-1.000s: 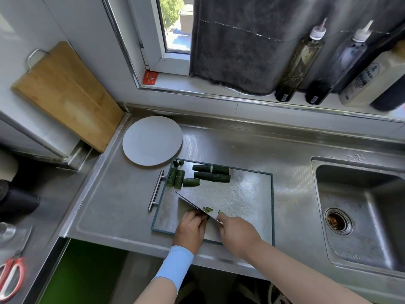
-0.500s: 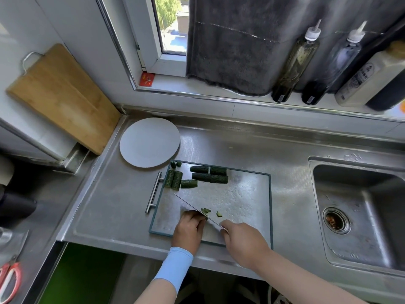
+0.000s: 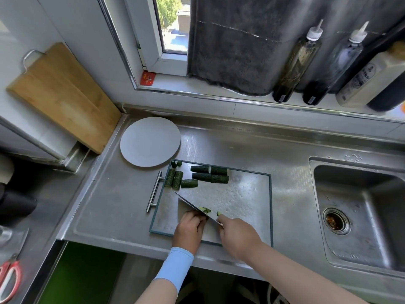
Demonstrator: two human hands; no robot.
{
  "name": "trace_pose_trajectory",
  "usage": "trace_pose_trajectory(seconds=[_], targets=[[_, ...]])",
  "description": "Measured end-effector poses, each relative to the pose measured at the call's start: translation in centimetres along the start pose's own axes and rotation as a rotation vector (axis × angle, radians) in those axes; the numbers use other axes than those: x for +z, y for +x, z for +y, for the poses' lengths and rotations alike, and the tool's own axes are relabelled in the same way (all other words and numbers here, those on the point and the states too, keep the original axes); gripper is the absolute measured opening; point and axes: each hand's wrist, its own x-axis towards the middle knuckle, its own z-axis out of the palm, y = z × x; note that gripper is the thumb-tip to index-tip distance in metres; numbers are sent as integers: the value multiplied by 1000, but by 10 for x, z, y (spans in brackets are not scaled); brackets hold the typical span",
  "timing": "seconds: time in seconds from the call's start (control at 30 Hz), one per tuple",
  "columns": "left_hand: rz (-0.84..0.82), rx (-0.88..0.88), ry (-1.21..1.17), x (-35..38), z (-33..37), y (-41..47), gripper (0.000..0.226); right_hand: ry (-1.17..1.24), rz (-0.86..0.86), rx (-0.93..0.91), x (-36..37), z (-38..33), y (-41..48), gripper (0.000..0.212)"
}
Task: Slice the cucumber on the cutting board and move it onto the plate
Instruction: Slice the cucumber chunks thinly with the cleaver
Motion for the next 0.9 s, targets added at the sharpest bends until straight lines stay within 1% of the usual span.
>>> trace_pose_trajectory(seconds=[0.23,0.43,0.63,0.9], targets=[[-31,-5,9,-2,0,-2,18,0,-9,-11,-1,0,0,25],[-3,-24,5,-2,2,-2,19,-24,26,-43,-1,3,-7,26],[-20,-32,18,-2,1,-2,20,-23,55,-72,-1,8,-17,25],[-21,-37,8,-2,0,-2,18,-5,17,-33,-3,7,-17,22]])
